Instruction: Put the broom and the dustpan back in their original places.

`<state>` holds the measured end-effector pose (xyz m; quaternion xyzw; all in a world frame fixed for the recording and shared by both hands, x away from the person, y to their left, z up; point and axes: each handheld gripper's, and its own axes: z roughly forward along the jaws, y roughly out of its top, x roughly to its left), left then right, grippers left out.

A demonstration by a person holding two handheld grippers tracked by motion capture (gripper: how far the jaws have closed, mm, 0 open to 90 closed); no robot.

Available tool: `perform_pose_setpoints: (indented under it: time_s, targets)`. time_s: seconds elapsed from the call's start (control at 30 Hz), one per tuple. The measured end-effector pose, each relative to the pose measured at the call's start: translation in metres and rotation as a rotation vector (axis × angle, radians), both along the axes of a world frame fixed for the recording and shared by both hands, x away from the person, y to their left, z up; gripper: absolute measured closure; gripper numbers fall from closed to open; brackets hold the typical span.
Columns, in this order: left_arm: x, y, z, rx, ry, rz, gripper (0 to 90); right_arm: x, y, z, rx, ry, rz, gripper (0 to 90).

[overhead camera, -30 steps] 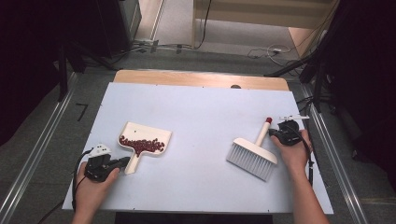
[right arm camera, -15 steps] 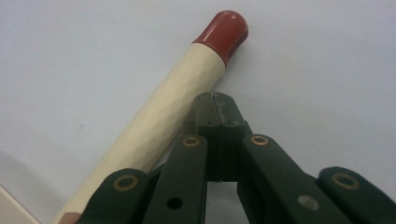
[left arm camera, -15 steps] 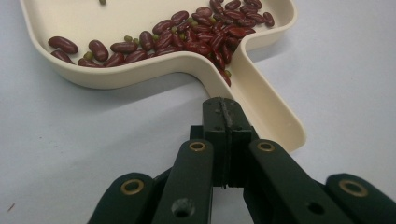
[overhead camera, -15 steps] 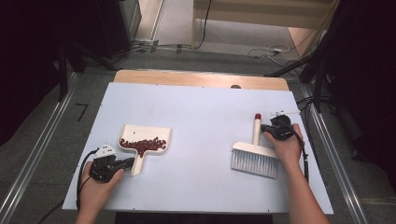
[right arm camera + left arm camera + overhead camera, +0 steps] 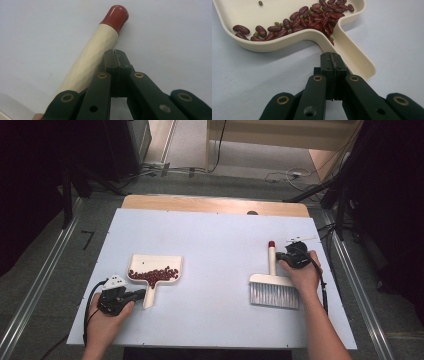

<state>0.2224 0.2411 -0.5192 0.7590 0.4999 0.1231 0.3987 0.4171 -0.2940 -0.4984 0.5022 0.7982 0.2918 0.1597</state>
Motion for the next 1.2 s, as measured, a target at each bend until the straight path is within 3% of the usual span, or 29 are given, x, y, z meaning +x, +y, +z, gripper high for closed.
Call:
perform_pose_setpoints:
  time_s: [0.13, 0.27, 0.37, 0.47, 0.6, 0.7, 0.93, 1.03, 1.2]
  targets:
    - [0.000, 0.000, 0.000, 0.000, -0.007, -0.004, 90.0, 0.000, 0.001, 0.000, 0.004, -0.002, 0.006, 88.4]
    - [-0.002, 0.003, 0.002, -0.017, -0.034, 0.003, 89.1, -0.002, -0.003, 0.003, 0.003, -0.006, -0.023, 85.7]
    - [-0.004, 0.006, 0.005, -0.037, -0.078, -0.003, 78.1, -0.009, -0.007, 0.008, 0.037, -0.025, -0.036, 76.6]
    - [-0.006, 0.009, 0.009, -0.097, -0.110, -0.033, 65.1, -0.018, -0.010, 0.015, 0.080, -0.061, -0.027, 64.2]
    - [-0.009, 0.009, 0.014, -0.114, -0.176, -0.041, 48.2, -0.033, -0.014, 0.021, 0.155, -0.108, 0.013, 47.5]
    - [-0.010, 0.007, 0.014, -0.104, -0.196, -0.037, 35.1, -0.046, -0.018, 0.024, 0.215, -0.149, 0.059, 35.8]
    - [-0.011, 0.011, 0.014, -0.136, -0.229, -0.042, 11.5, -0.078, -0.023, 0.027, 0.252, -0.204, 0.112, 8.2]
    - [-0.012, 0.013, 0.015, -0.150, -0.243, -0.043, 5.5, -0.091, -0.027, 0.026, 0.265, -0.225, 0.117, 1.0]
    - [-0.013, 0.014, 0.015, -0.150, -0.253, -0.069, 0.0, -0.107, -0.034, 0.024, 0.299, -0.255, 0.125, 0.0]
